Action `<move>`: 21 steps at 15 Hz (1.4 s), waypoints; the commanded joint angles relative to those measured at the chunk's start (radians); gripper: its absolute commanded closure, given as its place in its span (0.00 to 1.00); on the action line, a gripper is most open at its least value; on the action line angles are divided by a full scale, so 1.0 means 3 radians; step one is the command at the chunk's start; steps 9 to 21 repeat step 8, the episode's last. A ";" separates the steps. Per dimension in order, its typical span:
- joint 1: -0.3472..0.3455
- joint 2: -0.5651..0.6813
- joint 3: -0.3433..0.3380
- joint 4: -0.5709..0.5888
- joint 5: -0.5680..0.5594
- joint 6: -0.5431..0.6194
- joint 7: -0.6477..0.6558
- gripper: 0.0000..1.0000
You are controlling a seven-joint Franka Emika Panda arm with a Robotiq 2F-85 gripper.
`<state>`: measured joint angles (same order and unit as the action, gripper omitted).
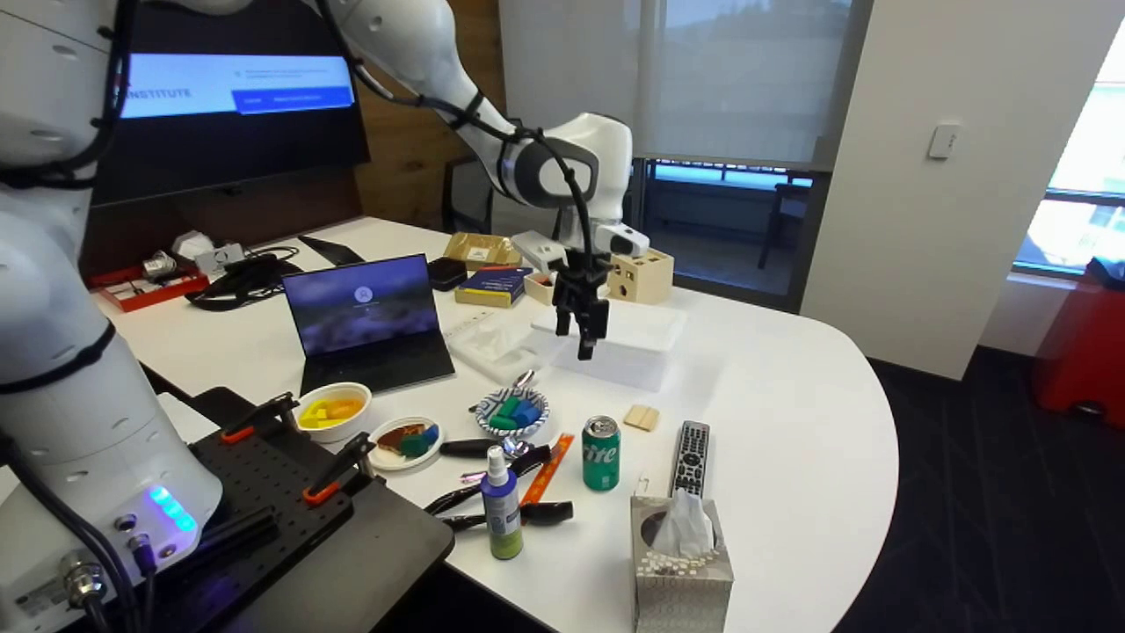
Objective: Move the green can to the right.
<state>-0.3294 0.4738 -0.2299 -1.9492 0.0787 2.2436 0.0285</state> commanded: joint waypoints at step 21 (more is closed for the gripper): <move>0.0617 -0.1009 0.0085 -0.0308 -0.0542 -0.0899 0.0713 0.00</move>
